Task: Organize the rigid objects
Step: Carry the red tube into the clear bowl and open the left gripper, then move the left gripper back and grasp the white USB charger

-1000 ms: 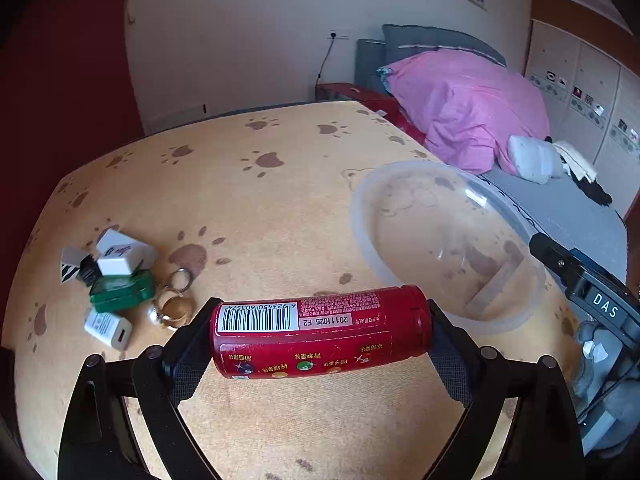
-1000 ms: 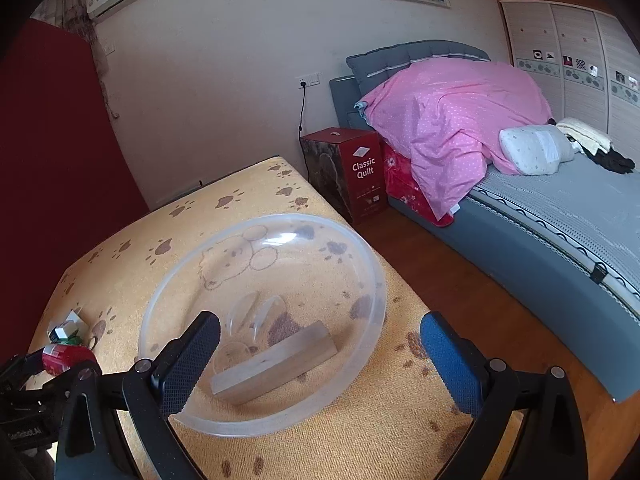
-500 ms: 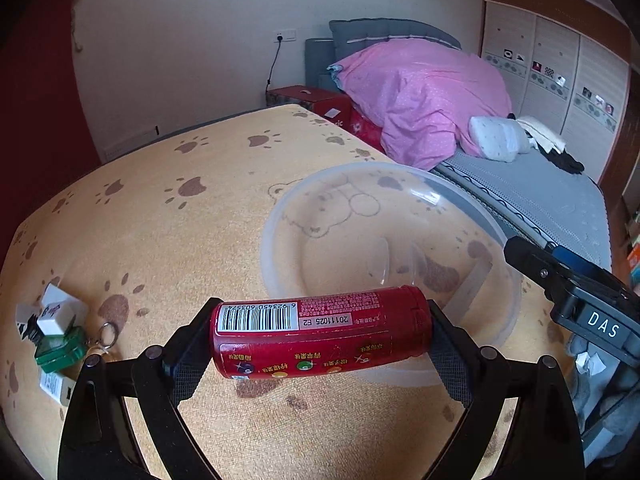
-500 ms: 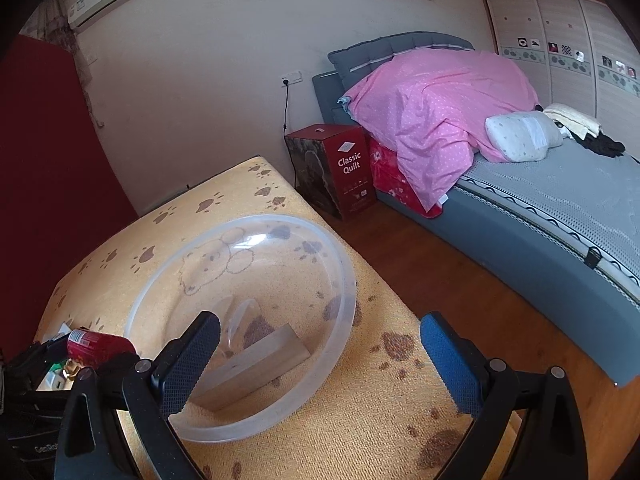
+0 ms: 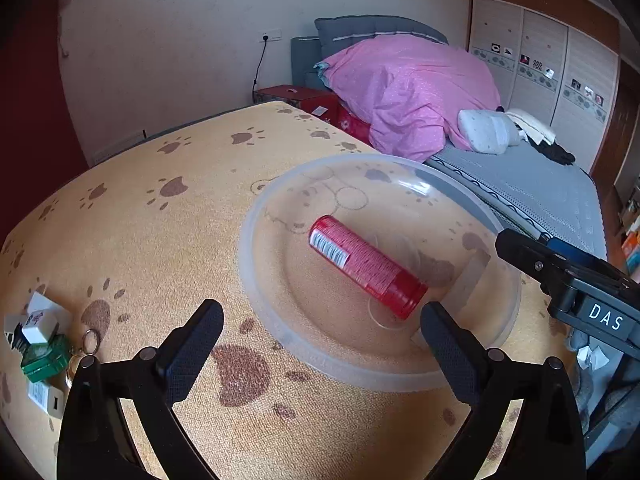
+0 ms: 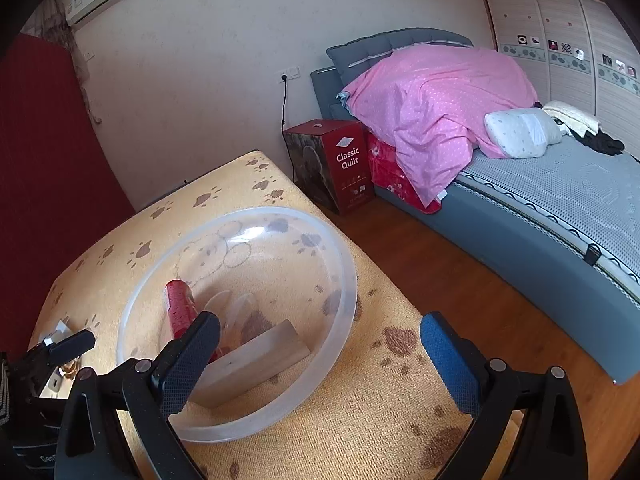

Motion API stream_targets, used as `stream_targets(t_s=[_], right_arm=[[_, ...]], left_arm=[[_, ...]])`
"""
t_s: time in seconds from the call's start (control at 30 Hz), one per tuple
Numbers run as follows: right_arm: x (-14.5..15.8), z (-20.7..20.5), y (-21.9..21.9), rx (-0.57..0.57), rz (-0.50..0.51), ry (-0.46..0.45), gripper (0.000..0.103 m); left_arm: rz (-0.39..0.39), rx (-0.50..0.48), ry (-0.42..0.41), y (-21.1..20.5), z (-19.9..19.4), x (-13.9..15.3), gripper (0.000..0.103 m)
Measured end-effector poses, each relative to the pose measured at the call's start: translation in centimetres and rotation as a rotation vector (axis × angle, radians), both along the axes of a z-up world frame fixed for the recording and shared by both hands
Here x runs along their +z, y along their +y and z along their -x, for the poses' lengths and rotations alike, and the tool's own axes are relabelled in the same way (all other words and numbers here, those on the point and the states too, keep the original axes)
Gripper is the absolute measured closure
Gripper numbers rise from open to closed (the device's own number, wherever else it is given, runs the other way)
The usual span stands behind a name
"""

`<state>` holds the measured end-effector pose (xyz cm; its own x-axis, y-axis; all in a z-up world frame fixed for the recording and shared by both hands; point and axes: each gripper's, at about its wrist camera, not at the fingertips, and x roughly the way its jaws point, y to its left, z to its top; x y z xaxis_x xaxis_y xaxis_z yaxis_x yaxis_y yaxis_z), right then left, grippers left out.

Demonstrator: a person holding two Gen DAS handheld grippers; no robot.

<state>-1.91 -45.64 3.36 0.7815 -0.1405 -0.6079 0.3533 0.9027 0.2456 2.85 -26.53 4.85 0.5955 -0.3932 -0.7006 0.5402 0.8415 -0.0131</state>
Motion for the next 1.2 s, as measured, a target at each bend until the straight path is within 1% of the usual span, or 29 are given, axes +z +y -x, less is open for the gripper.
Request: stream_targets(t_s=[0.73, 0.97, 1.2], right_arm=[[0.2, 0.2, 1.7, 0.024, 0.027, 0.011, 0.001], [0.5, 0.4, 2.9, 0.045, 0.046, 0.008, 0.001], [0.8, 0.3, 5.1, 0.112, 0.056, 0.005, 0.001]], left_arm=[[0.019, 0.107, 0.010, 3.9, 0.5, 0.0, 0.004], [0.028, 0.170, 0.020, 6.5, 0.4, 0.0, 0.004], [0.042, 0.258, 0.031, 10.2, -0.1, -0.2, 0.004]])
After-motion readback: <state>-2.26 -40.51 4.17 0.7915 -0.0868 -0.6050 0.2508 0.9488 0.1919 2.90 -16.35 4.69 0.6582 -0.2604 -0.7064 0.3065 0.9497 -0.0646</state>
